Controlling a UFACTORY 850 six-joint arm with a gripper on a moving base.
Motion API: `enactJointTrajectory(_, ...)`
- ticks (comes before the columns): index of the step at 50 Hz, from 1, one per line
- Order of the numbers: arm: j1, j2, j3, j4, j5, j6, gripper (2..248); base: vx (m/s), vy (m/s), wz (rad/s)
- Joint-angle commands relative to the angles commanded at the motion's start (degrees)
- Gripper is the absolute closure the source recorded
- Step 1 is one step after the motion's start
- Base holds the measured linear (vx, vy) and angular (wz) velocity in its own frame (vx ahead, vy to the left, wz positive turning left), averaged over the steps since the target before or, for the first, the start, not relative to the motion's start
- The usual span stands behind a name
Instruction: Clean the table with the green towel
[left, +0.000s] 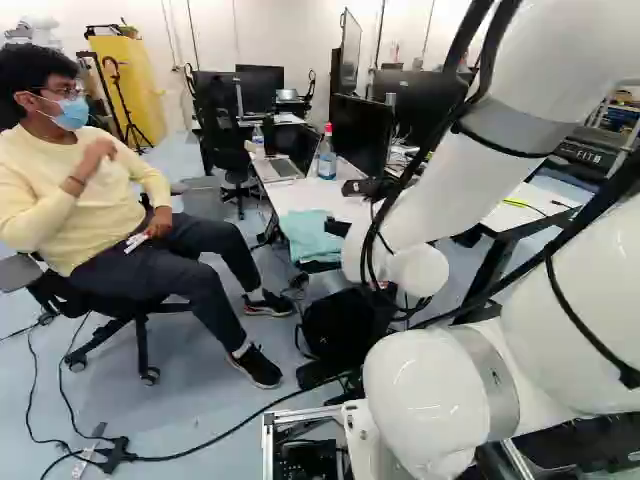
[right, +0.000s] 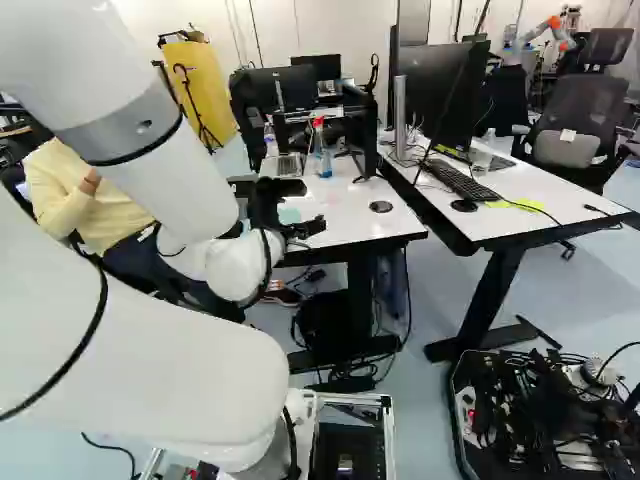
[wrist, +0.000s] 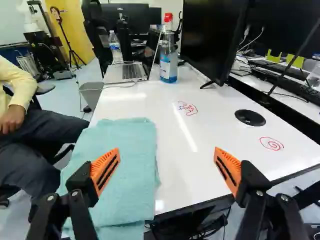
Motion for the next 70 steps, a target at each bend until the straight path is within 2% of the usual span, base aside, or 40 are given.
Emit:
enactJointTrajectory(29, 0.0, 0.0, 0.0, 0.0, 0.0, 0.0, 3, 0.0, 0.0, 0.0)
enactJointTrajectory(41, 0.12, 1.42, -0.06, 0.0, 0.0, 0.0, 3, 0.0, 0.0, 0.0)
enactJointTrajectory(55, 0.97, 2.07, -1.55, 0.0, -0.22, 0.0, 3, 0.0, 0.0, 0.0)
enactJointTrajectory(70, 2.8, -0.06, -5.16, 0.0, -1.76, 0.0, 3, 0.0, 0.0, 0.0)
